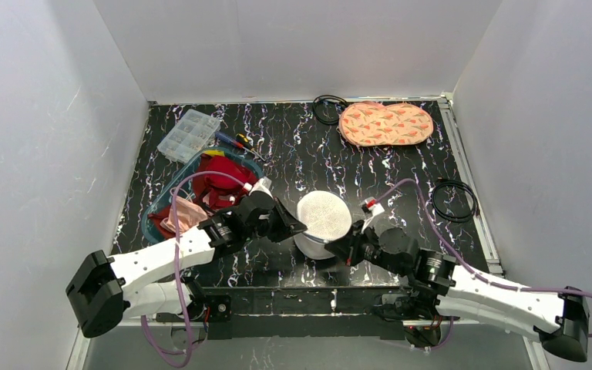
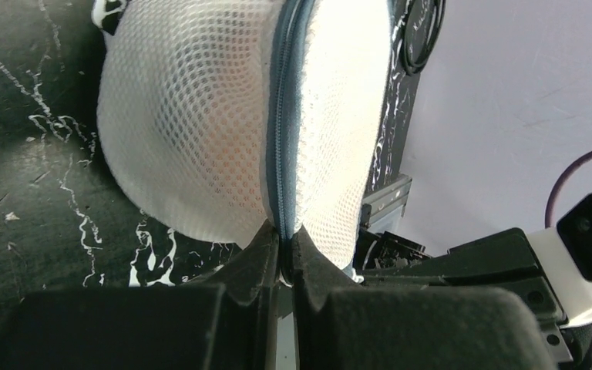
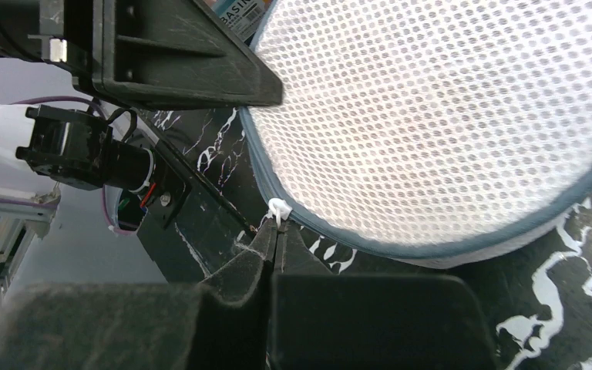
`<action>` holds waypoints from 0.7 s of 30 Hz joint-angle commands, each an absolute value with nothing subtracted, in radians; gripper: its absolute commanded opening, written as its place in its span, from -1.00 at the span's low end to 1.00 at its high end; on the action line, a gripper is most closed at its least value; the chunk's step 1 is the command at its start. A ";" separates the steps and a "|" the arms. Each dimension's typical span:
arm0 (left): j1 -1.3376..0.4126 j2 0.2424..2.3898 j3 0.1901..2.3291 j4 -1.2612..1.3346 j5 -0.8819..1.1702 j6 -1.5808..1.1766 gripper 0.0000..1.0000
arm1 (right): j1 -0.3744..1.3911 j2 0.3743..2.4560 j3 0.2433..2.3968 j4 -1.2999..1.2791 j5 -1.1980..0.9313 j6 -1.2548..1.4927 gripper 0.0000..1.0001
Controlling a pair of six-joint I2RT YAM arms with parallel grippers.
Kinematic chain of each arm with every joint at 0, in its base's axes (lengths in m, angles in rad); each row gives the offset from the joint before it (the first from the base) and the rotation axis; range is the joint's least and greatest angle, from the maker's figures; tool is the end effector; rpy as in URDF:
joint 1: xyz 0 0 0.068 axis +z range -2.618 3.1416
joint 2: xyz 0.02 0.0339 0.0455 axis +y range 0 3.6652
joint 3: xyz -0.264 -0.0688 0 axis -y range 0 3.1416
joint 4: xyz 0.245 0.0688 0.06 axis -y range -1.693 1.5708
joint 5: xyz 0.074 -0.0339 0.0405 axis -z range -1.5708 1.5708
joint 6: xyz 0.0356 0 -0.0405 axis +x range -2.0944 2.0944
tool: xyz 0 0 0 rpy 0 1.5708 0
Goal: Unzip the laundry bag and remove the bra
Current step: Unzip the laundry bag at the center of the board.
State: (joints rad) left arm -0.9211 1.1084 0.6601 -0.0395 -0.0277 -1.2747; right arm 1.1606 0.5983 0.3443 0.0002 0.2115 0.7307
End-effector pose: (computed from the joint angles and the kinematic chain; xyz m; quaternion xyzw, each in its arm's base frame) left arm 0.1495 -0.1952 0.2463 -0.1577 0.8422 -0.4534 0.2453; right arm 0.0704 0.1432 0.2314 -0.1047 0.7822 0.4446 0.4238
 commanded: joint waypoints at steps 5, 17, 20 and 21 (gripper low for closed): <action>-0.875 1.131 0.785 -0.136 0.162 -1.058 -1.00 | 1.167 0.453 0.386 -0.258 0.349 0.740 -0.97; -0.749 1.139 0.711 -0.090 0.319 -0.980 -0.03 | 1.166 0.488 0.328 -0.140 0.288 0.745 -0.97; -0.750 1.100 0.689 -0.113 0.320 -1.006 0.30 | 1.167 0.521 0.335 -0.096 0.258 0.744 -0.97; -0.751 1.074 0.677 -0.124 0.317 -1.019 0.38 | 1.167 0.534 0.339 -0.077 0.245 0.745 -0.97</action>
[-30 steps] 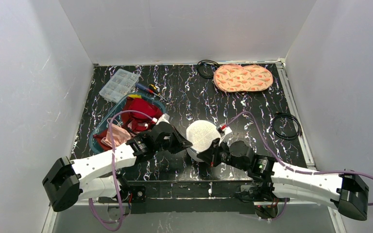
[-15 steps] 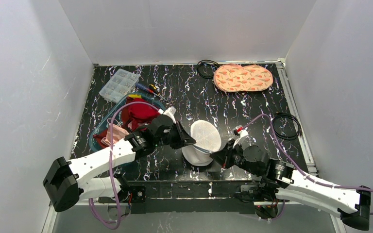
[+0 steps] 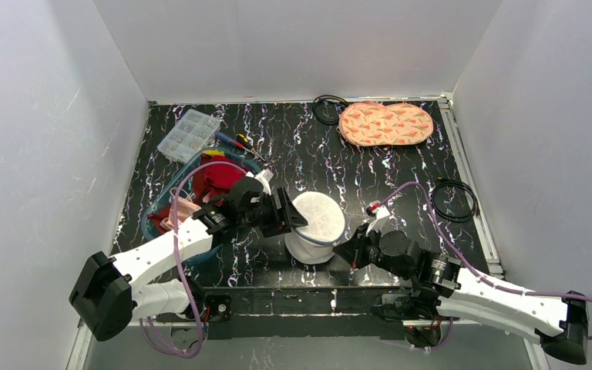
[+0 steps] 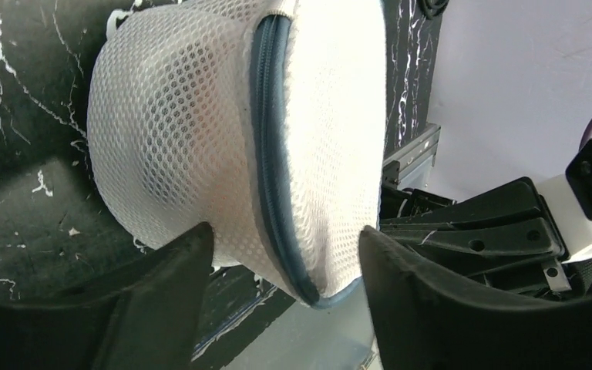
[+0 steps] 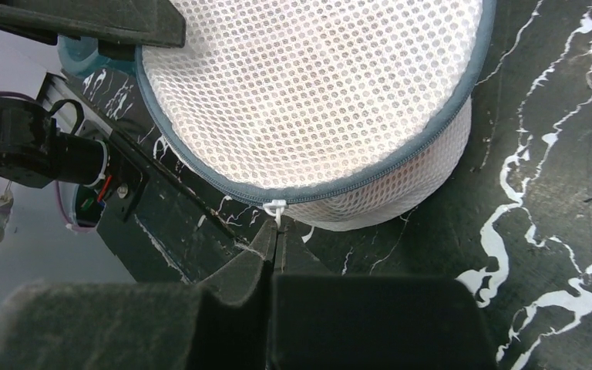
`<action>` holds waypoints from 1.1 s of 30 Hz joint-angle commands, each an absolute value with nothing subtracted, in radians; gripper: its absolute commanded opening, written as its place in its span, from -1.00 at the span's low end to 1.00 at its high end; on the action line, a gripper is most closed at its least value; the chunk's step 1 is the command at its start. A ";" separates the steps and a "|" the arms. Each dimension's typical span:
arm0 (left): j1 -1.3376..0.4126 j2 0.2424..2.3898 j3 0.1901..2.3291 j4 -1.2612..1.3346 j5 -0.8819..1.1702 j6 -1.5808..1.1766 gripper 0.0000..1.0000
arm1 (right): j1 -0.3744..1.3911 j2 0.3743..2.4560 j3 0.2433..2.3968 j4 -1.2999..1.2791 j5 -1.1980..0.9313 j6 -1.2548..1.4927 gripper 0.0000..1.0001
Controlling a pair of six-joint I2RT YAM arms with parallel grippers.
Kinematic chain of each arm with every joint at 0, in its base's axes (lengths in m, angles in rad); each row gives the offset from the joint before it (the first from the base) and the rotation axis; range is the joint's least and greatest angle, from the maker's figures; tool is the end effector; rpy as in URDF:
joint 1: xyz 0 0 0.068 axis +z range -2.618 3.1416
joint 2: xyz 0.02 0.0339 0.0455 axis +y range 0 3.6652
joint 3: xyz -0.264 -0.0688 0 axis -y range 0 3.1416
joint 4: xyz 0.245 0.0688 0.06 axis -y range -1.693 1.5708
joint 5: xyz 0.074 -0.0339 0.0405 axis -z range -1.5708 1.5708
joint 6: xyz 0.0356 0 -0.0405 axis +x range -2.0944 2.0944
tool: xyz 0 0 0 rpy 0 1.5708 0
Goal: Unzip the laundry bag and remove the bra
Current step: Unzip the laundry bag at the center of the board.
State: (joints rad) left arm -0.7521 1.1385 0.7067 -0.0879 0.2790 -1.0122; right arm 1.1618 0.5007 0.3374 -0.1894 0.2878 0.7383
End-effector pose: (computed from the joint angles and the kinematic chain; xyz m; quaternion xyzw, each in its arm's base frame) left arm 0.1766 -0.1786 0.2514 -0.0419 0.8585 -0.4600 0.2228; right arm 0.0655 0.1257 0.2222 -0.0904 0.8108 0.3921 0.4250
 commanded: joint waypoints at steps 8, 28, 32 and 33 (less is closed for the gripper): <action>-0.858 0.802 0.605 -0.273 0.173 -1.158 0.57 | 1.168 0.679 0.360 0.078 0.192 0.768 -0.97; -1.055 0.921 0.631 -0.239 -0.187 -1.392 0.48 | 1.322 0.954 0.447 0.310 0.194 0.729 -0.97; -1.054 0.928 0.636 -0.253 -0.230 -1.402 0.18 | 1.327 0.924 0.437 0.295 0.198 0.729 -0.97; -1.055 0.925 0.633 -0.252 -0.238 -1.404 0.09 | 1.328 0.914 0.434 0.289 0.200 0.729 -0.97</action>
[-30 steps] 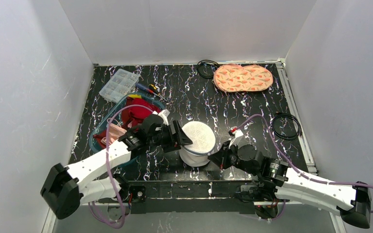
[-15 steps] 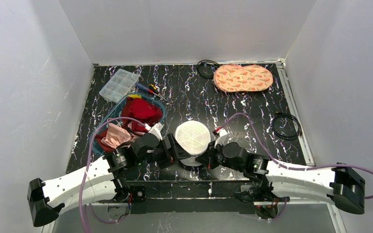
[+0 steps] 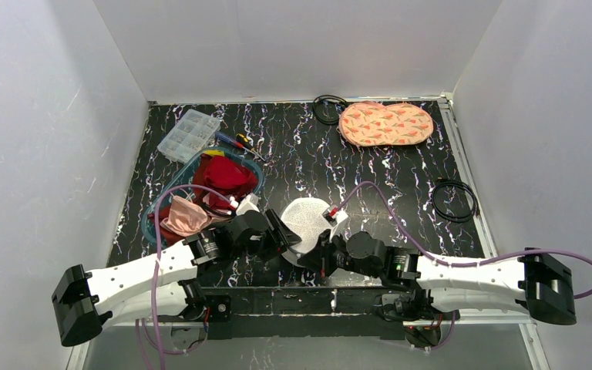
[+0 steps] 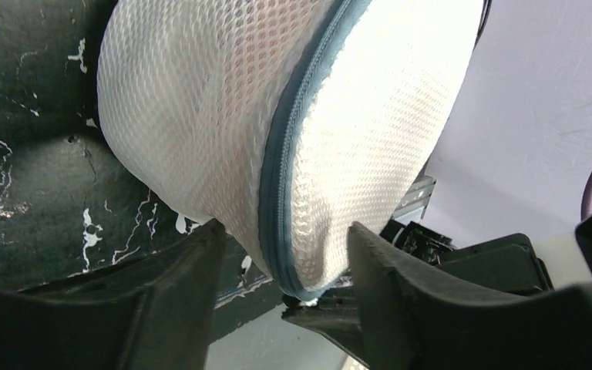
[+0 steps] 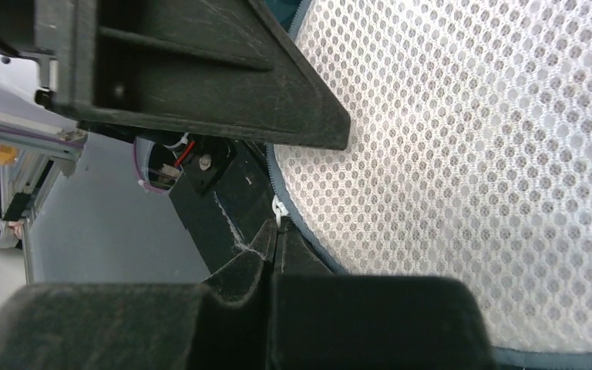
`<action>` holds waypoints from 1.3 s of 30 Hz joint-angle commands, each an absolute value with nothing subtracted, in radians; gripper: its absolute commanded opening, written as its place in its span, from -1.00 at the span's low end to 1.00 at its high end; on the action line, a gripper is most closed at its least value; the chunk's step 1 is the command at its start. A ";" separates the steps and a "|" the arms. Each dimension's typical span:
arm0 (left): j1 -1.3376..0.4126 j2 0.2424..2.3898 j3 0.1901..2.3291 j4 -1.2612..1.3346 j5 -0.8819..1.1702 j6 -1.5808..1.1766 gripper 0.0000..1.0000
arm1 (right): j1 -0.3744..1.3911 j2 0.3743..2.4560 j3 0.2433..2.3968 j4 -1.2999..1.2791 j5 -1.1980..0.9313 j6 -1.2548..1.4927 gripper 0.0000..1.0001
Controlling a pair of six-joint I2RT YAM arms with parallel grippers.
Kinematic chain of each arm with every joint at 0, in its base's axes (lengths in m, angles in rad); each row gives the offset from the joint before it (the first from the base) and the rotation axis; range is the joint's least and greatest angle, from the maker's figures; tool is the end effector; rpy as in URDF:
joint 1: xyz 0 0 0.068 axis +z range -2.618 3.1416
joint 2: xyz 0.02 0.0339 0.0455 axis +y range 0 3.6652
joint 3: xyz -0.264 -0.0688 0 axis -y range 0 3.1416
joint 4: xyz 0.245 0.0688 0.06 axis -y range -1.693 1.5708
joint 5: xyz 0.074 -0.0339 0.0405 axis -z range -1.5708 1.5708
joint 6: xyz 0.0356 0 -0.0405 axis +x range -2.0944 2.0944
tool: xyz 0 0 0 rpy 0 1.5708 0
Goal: Unzip the laundry bag and remove the bra
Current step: Unzip the laundry bag at the center of the board.
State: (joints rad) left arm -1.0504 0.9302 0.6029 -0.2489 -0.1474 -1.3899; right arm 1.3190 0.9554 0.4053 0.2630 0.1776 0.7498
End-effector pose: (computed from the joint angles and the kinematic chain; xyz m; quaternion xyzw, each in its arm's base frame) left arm 0.1065 -0.1753 0.2437 -0.1827 0.8580 -0.4246 0.2242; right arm 0.0590 0.2041 0.2213 -0.1731 0.7806 0.4763 0.3658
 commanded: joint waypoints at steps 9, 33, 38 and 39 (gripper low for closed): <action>-1.054 0.936 0.656 -0.293 -0.285 -1.395 -0.63 | 1.331 0.869 0.420 0.251 0.222 0.732 -0.97; -0.746 1.046 0.735 -0.130 0.312 -1.021 -1.00 | 1.331 0.575 0.458 -0.241 0.452 0.687 -0.97; -0.718 1.161 0.762 -0.103 0.388 -0.934 -0.98 | 1.332 0.606 0.406 -0.149 0.415 0.672 -0.97; -0.717 1.172 0.749 -0.085 0.393 -0.939 -0.97 | 1.332 0.613 0.398 -0.137 0.410 0.677 -0.97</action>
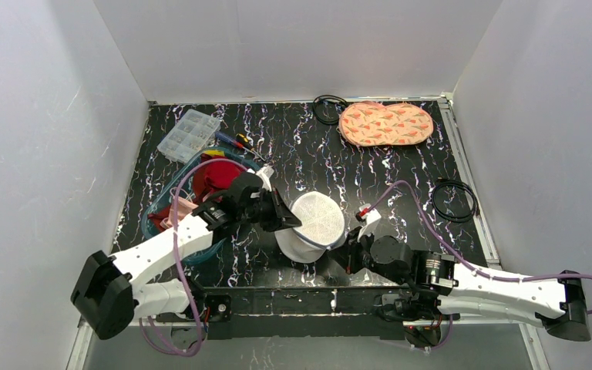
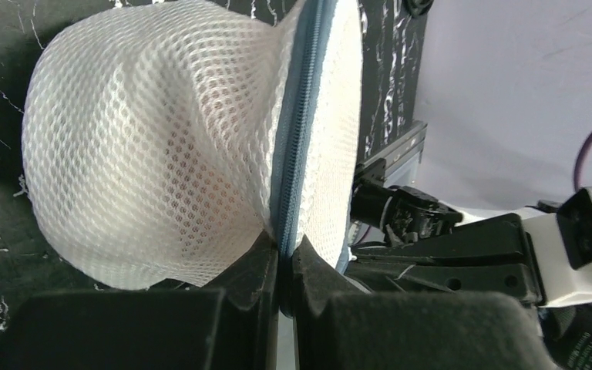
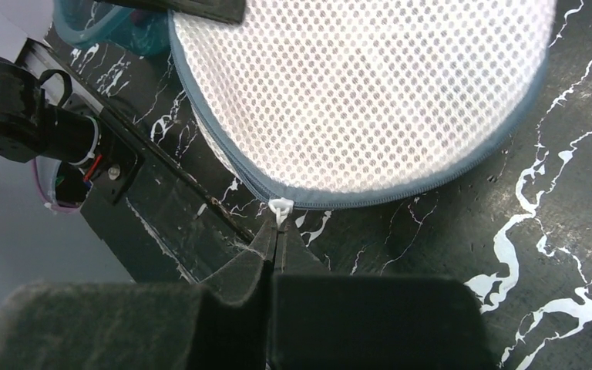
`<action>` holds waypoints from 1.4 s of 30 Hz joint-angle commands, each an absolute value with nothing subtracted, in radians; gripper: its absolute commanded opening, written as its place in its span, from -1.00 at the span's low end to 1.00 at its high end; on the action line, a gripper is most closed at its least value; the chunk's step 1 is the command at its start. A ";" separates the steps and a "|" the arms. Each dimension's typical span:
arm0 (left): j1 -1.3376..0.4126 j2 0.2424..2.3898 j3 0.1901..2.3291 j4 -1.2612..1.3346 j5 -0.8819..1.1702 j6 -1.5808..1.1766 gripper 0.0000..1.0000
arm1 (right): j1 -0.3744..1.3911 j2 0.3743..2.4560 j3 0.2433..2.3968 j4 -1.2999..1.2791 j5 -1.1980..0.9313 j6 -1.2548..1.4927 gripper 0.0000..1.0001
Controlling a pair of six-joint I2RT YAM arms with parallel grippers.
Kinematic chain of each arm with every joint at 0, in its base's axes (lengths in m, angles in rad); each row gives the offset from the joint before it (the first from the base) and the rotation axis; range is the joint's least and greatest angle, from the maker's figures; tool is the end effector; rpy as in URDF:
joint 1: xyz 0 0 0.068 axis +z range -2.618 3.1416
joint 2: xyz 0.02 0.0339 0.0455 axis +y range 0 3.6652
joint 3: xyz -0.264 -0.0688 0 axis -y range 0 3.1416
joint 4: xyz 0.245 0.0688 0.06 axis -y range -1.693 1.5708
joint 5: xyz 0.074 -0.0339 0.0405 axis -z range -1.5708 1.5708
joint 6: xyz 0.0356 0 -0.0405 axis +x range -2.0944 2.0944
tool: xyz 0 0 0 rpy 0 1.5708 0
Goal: Unzip the laundry bag and remove the bra
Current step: Unzip the laundry bag at the center of the board.
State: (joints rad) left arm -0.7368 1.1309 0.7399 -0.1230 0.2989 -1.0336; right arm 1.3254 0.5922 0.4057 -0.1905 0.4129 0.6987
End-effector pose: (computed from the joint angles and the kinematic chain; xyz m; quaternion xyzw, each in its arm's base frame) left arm 0.1789 -0.1764 0.2614 -0.0520 0.8557 -0.4673 0.2161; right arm 0.0508 0.1439 0.2351 -0.1399 0.8056 0.3766 0.4354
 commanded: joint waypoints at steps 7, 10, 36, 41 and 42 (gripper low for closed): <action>-0.716 1.036 0.622 -0.041 0.354 -1.014 0.11 | 1.333 0.631 0.373 -0.071 0.370 0.687 -0.97; -0.723 0.911 0.600 -0.108 0.317 -1.042 0.44 | 1.333 0.663 0.384 -0.039 0.352 0.684 -0.97; -1.088 0.844 0.535 -0.171 -0.215 -1.394 0.24 | 1.334 0.902 0.415 0.349 0.280 0.724 -0.97; -1.089 0.811 0.534 -0.224 -0.282 -1.407 0.14 | 1.336 0.907 0.409 0.355 0.270 0.726 -0.97; -1.088 0.814 0.542 -0.235 -0.290 -1.404 0.11 | 1.336 0.907 0.407 0.355 0.270 0.726 -0.97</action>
State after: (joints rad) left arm -1.0832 0.8375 0.5343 -0.1867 -0.1898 -1.3861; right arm 1.3289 0.9062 0.3946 0.2871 0.2806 0.7227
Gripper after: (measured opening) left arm 0.581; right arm 0.032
